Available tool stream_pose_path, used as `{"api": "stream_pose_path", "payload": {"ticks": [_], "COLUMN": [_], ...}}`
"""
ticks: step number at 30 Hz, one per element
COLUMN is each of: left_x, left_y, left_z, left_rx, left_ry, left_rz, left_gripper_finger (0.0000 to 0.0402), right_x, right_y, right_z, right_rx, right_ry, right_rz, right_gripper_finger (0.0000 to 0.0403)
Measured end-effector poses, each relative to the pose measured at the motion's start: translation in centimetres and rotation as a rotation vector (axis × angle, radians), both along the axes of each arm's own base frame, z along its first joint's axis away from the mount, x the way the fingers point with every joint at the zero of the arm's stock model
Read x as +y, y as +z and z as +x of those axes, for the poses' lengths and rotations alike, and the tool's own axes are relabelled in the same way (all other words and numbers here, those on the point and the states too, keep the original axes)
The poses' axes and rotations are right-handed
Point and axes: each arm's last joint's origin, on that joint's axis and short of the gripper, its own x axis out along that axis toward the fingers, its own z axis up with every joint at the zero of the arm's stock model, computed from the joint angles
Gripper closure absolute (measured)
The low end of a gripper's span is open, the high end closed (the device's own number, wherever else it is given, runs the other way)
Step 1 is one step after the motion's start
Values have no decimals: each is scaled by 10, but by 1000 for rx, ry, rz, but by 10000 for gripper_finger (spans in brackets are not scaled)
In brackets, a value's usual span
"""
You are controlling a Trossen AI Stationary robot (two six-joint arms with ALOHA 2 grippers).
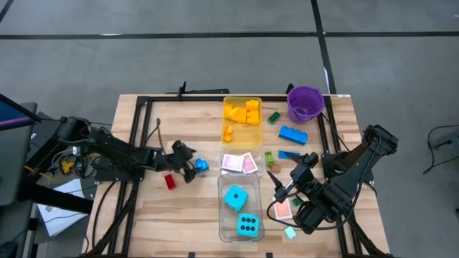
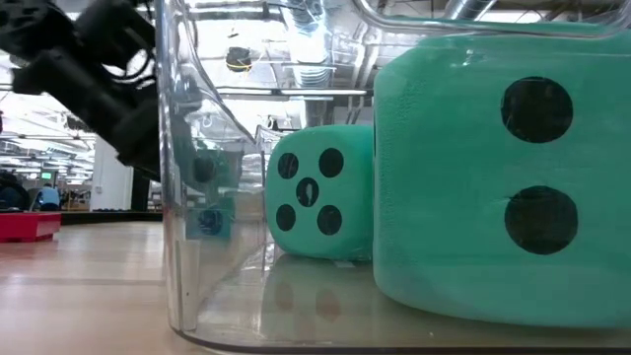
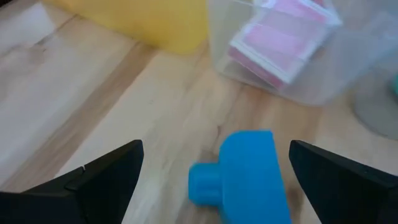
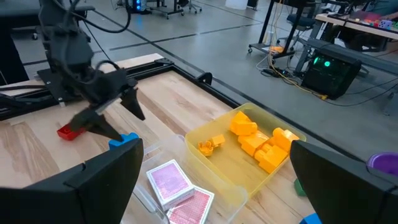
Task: Pick & Place Toys
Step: Put the blue game piece into the yellow bin
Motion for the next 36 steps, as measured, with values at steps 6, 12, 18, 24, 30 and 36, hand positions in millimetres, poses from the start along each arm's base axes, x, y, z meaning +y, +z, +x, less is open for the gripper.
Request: {"api": "stream_pose_path", "payload": {"ticks": [6,12,18,24,30,36], "left_x": [2,5,12,21,22,22], "left_y": [1,16,28,30,29,29], "left_z": [24,42,45,42,41,41], "left_rx": [106,261,333,353,364,371], "left_ry": [40,9,-31,-44,-73,-70], "left_rz": [-27,-84,-164,-233,-277,-277], "left_gripper_finger": [2,2,2,2,2,2], "right_x": [0,0,0,0,0,0], "right_y": [0,0,0,0,0,0], "right_z": [0,0,0,0,0,0], "right_rx": [0,0,-3,-5,-1,-1], "right_ry": [0,0,0,0,0,0], "right_rz": [1,1,4,5,6,7], "right_gripper_finger": [5,5,5,5,5,5]}}
